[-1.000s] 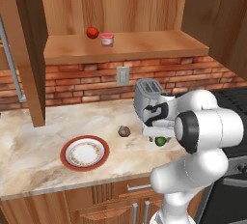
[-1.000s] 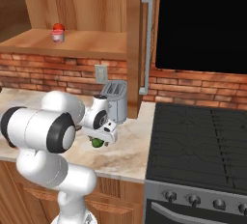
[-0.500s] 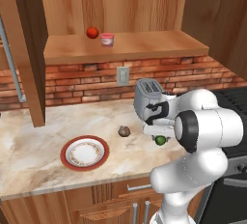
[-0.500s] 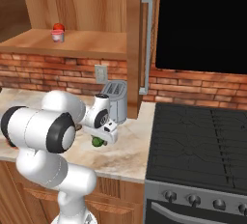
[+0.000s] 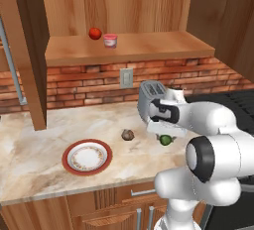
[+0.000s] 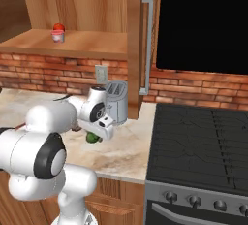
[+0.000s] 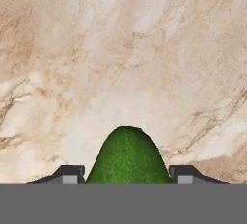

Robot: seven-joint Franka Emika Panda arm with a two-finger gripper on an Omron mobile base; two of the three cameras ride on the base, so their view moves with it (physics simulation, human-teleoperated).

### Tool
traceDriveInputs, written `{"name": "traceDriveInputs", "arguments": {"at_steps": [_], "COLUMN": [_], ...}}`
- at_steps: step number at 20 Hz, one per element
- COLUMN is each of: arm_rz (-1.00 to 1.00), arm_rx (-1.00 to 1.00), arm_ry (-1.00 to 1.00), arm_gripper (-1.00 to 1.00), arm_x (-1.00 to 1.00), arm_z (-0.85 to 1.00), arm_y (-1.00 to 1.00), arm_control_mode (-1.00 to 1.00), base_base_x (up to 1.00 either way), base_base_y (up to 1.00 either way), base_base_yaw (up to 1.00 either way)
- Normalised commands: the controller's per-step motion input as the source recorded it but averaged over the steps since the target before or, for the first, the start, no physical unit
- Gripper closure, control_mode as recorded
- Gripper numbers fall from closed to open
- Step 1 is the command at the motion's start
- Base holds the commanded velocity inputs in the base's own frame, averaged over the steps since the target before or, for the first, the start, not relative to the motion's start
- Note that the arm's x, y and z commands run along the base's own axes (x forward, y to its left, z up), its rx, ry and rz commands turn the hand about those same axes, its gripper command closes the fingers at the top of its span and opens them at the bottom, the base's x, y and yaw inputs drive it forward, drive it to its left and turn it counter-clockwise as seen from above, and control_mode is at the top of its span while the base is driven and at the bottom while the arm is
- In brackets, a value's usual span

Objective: Pick the avocado and bread from the counter and place them on the plate. Then pick the jam from the cabinet and place it next to the plate. Lastly close the cabinet door.

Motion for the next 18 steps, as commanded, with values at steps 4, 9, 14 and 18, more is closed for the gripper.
{"name": "traceDriveInputs", "arguments": {"at_steps": [4, 9, 14, 18], "arm_rz": [0.0, 0.0, 0.03, 0.13], "arm_rx": [0.0, 0.0, 0.0, 0.0], "arm_ry": [0.0, 0.02, 0.01, 0.0], "arm_gripper": [1.0, 1.0, 1.0, 1.0], "arm_x": [-0.35, -0.28, -0.08, 0.0], "arm_z": [0.69, 0.64, 0.36, 0.13], "arm_y": [0.6, 0.69, 0.77, 0.81], "arm_control_mode": [-1.0, -1.0, -1.0, -1.0], "base_base_x": [0.0, 0.0, 0.0, 0.0], "base_base_y": [0.0, 0.0, 0.0, 0.0], "base_base_yaw": [0.0, 0.0, 0.0, 0.0]}}
